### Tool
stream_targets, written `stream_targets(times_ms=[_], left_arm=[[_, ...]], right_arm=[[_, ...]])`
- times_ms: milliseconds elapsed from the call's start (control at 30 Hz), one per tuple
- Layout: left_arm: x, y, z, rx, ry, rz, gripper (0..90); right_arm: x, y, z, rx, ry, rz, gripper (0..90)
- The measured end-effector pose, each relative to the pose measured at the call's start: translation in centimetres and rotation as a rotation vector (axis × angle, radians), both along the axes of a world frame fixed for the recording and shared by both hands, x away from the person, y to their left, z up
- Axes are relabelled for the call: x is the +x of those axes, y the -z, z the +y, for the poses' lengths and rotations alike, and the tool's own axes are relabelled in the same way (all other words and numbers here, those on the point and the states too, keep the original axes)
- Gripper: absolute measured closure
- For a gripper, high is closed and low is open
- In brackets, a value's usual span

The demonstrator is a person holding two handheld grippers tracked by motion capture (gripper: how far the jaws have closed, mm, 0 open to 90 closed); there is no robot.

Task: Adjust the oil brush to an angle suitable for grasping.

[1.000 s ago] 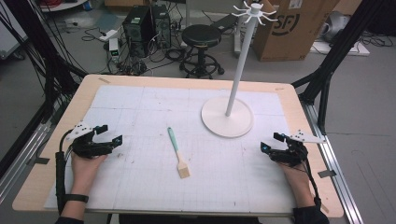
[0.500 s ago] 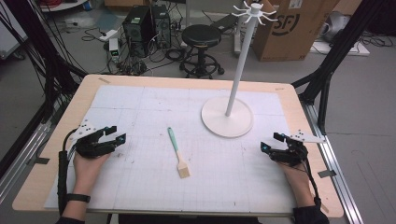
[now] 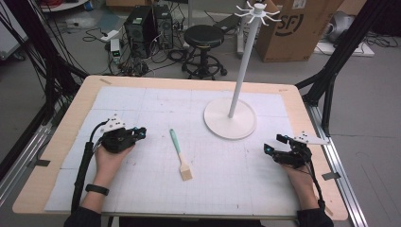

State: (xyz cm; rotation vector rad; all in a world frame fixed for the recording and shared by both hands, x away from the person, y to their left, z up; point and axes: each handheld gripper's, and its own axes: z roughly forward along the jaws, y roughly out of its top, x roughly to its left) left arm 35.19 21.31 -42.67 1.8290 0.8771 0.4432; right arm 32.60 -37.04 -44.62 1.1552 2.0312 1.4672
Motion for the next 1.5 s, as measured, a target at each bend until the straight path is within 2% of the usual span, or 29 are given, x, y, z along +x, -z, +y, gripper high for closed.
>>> stream_targets(times_ms=[200,367,533,600,867,1000,1033,1167,1333,1467,1500], left_arm=[[1.3,0.1,-1.8,0.015,0.016,0.026,89.2],[2.4,0.3,-3.8,0.063,0.039,0.056,89.7],[3.1,0.6,-4.9,0.1,0.014,0.082,89.8],[3.7,1.1,-5.5,0.124,0.006,0.118,89.8],[4.6,1.7,-7.3,0.182,0.03,0.176,89.8],[4.8,2.0,-7.6,0.182,0.032,0.19,89.9],[5.0,2.0,-7.5,0.169,0.035,0.198,89.8],[5.4,2.0,-7.7,0.163,0.037,0.204,89.8],[6.1,1.8,-9.4,0.184,0.069,0.206,89.9],[6.6,1.9,-11.4,0.168,0.098,0.21,89.9],[6.6,1.9,-11.4,0.168,0.098,0.21,89.8]], right_arm=[[0.0,0.0,0.0,0.0,0.001,0.001,19.1],[0.0,0.0,0.0,0.0,0.001,-0.001,19.1],[0.0,0.0,0.0,0.0,0.001,0.001,19.1],[0.0,0.0,0.1,-0.001,0.001,0.001,19.1],[0.0,0.0,0.1,-0.002,0.0,0.0,19.2],[0.0,0.0,0.0,-0.004,-0.001,-0.001,19.1],[0.0,0.0,0.0,-0.002,-0.001,0.001,19.2],[0.0,0.0,0.0,-0.007,-0.003,-0.004,19.2],[0.0,0.0,0.0,-0.01,-0.003,-0.006,19.2],[0.0,0.0,0.0,-0.009,-0.004,-0.006,19.3],[0.0,0.0,0.0,-0.01,-0.004,-0.007,19.3]])
